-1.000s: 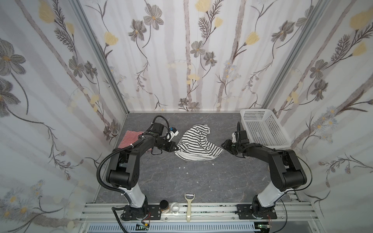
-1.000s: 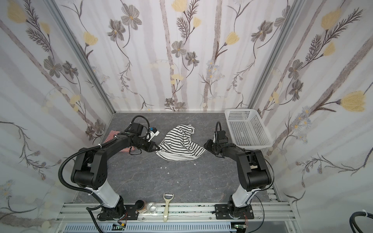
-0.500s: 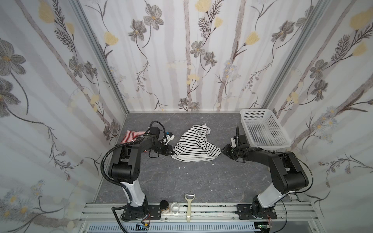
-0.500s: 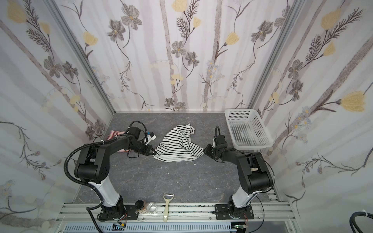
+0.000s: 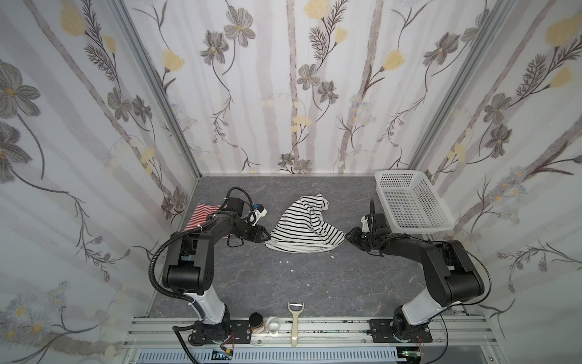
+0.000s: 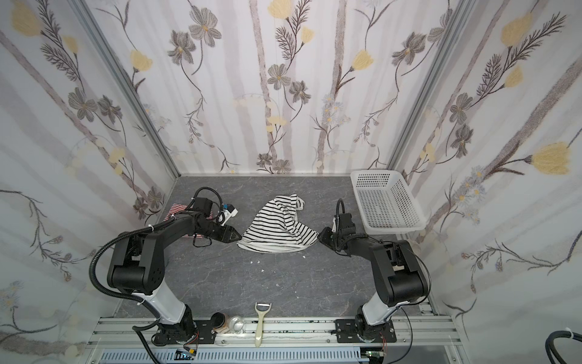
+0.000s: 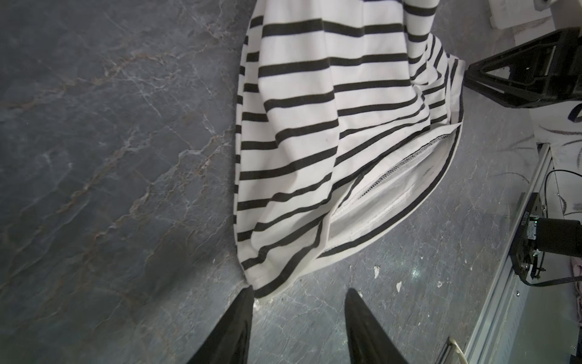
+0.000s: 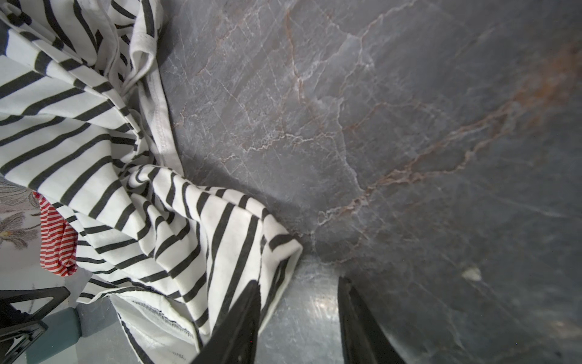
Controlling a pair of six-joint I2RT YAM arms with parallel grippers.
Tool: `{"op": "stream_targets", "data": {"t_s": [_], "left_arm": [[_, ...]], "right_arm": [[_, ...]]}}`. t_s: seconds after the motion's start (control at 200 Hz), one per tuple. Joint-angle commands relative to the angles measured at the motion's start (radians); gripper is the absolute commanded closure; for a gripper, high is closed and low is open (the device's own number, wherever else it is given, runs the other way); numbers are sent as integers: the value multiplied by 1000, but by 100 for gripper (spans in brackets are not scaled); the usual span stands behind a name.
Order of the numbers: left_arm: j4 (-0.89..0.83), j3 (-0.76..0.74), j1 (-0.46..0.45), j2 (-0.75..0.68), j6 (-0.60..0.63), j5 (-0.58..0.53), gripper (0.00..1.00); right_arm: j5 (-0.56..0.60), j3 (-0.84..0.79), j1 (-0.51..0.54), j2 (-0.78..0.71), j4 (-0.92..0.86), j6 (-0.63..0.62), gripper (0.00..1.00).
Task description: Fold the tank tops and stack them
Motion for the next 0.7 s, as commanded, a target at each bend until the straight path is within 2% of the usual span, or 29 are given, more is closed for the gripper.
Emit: {"op": "stream_targets", "data": {"t_s": [0.0, 0.15, 0.32, 0.5, 0.694], "left_arm": [[-2, 13, -2, 14, -10, -35, 51], [2, 9, -3, 48, -10, -95, 52], [20, -46, -8, -7, 27, -163, 53], [57, -108, -36, -50, 35, -200, 52], [105, -129, -48, -18, 13, -204, 53]], "right_arm": [[6, -11, 0, -4, -5, 14, 57], [7, -17, 1, -15, -4, 16, 57], [12, -30, 1, -23, -1, 15, 57], [1, -36, 1, -1, 25, 24, 57], [-3, -37, 2, -6, 30, 27, 57]]}}
